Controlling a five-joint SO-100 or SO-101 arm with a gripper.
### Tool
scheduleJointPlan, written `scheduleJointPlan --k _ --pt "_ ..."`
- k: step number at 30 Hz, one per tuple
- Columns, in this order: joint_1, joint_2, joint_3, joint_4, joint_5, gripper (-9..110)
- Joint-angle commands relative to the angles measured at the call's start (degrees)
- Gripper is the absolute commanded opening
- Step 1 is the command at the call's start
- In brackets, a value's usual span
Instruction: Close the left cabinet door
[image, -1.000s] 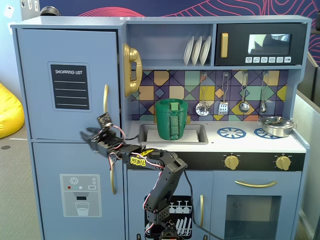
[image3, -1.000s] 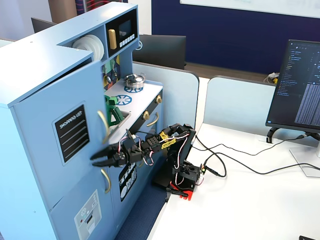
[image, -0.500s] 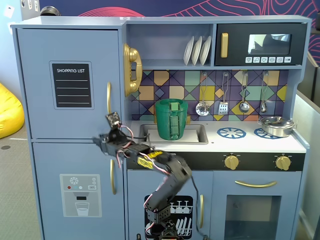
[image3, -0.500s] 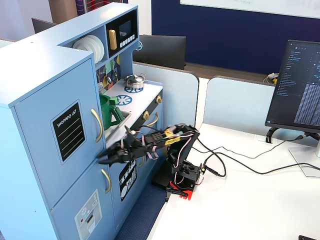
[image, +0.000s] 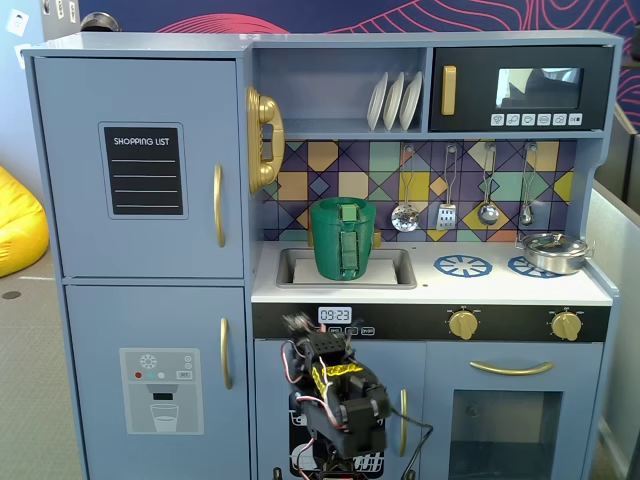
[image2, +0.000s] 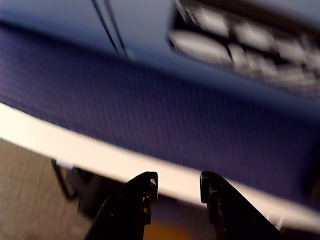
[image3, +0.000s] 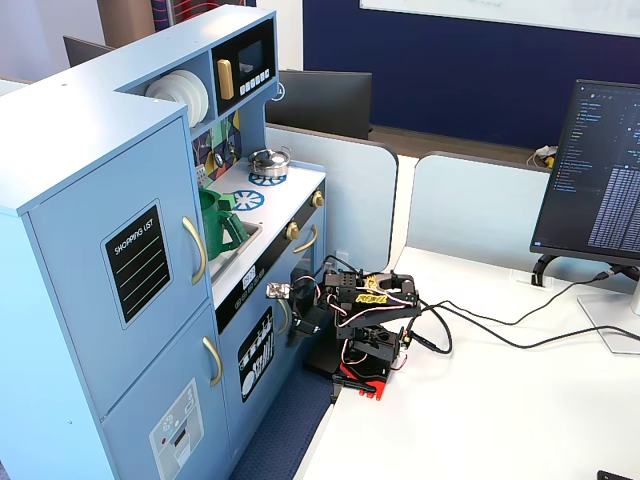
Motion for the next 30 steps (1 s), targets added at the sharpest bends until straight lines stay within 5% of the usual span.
scheduleJointPlan --k 1,10,30 --pt "10.37 2.64 1.41 10.99 0.62 0" --pt "17.75 10.2 5.62 25.66 6.94 0" --pt "18.98 14.59 5.71 27.95 10.55 5"
